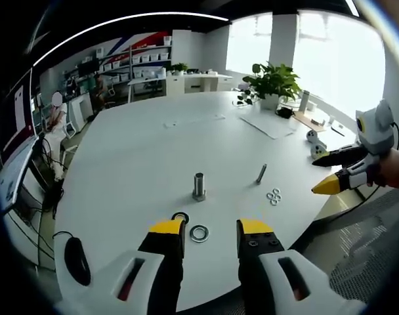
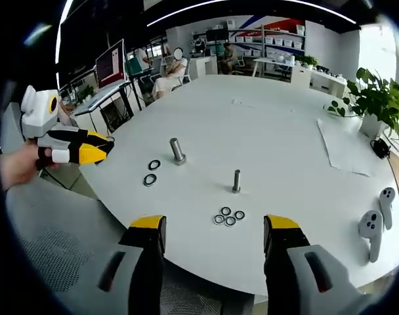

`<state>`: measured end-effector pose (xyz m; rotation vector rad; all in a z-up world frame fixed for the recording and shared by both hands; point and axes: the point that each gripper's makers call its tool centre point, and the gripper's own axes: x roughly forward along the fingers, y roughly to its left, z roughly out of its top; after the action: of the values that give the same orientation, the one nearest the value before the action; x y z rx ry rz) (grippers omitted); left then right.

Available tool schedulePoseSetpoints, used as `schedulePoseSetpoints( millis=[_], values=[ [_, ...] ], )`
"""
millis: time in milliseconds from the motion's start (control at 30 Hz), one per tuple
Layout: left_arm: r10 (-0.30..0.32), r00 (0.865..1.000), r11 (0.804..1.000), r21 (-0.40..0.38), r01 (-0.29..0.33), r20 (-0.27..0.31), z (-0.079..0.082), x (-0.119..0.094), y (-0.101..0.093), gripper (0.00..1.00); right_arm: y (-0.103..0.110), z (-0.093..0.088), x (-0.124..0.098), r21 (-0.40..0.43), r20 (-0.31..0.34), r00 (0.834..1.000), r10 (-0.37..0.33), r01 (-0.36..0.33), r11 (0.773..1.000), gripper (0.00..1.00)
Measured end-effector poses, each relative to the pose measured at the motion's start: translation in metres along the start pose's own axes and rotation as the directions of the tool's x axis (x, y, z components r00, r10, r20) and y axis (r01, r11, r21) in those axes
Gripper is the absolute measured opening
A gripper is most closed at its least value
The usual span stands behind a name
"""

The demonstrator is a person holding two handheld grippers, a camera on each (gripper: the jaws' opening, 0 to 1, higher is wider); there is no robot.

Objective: Place the washer onto the threaded stud by aligning its center hole with the stud, sliding it down to the base, and recovering from edge contact or off-axis alignment until the washer reaches the visible bottom stop.

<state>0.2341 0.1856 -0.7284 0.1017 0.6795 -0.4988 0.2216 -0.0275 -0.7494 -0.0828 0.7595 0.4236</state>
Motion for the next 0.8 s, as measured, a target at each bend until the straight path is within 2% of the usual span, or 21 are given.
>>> schedulePoseSetpoints(
  millis=[133,333,633,800],
  values=[
    [0.0,1.0,1.0,0.001,0.0,-0.002,0.0,0.0,0.001,0.3,0.002,0.007,-0.001,-0.008,0.027,1.0,0.001,-0.001,1.0,0.63],
    [-0.004,1.0,1.0,-0.001,0.004,-0.008,-0.002,0.001,0.0,0.29,0.004,-0.001,0.001,-0.027,-0.006,1.0,0.006,-0.006,1.0,0.63],
    [0.0,1.0,1.0,-0.008,0.0,0.0,-0.001,0.0,0.002,0.29,0.002,0.0,0.002,-0.034,-0.003,1.0,0.004,-0.005,0.999,0.61],
    [0.002,1.0,1.0,0.01,-0.002,-0.004,-0.001,0.0,0.001,0.29,0.003,-0.004,0.004,-0.01,-0.015,1.0,0.017,-0.018,1.0,0.63]
  ],
)
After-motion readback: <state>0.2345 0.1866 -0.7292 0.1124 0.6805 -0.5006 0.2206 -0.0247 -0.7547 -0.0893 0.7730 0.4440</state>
